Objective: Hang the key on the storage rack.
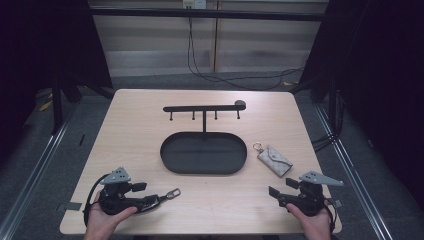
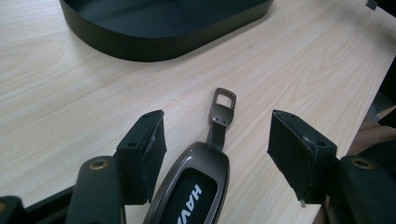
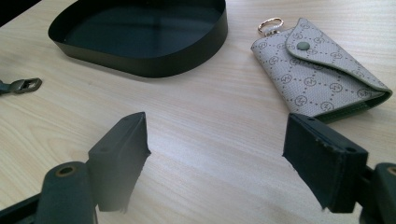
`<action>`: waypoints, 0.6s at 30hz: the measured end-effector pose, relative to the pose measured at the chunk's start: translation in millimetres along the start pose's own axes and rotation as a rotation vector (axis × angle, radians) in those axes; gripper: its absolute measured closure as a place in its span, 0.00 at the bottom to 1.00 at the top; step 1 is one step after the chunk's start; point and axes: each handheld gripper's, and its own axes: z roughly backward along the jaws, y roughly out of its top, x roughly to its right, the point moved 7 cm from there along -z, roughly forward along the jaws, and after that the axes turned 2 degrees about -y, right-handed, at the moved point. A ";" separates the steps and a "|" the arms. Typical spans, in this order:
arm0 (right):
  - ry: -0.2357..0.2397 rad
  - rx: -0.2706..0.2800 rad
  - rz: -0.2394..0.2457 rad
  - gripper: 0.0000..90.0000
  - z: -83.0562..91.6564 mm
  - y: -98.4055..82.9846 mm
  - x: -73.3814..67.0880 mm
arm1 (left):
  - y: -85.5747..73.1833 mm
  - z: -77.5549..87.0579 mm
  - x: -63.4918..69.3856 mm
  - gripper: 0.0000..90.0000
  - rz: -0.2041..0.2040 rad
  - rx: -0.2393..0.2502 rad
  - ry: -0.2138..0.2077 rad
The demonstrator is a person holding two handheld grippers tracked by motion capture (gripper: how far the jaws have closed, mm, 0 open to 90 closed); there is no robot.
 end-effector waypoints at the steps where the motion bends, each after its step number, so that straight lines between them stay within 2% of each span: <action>1: 0.000 0.000 0.000 0.24 0.0 0.0 0.0 | 0.0 0.0 0.0 0.41 0.000 0.000 0.000; 9: 0.001 -0.001 -0.007 0.24 -0.3 0.2 1.0 | 5.7 1.5 -3.4 0.40 0.021 0.028 0.003; 18: 0.001 0.000 0.001 0.24 1.1 0.0 -0.7 | 13.7 1.3 2.4 0.43 -0.009 0.007 0.003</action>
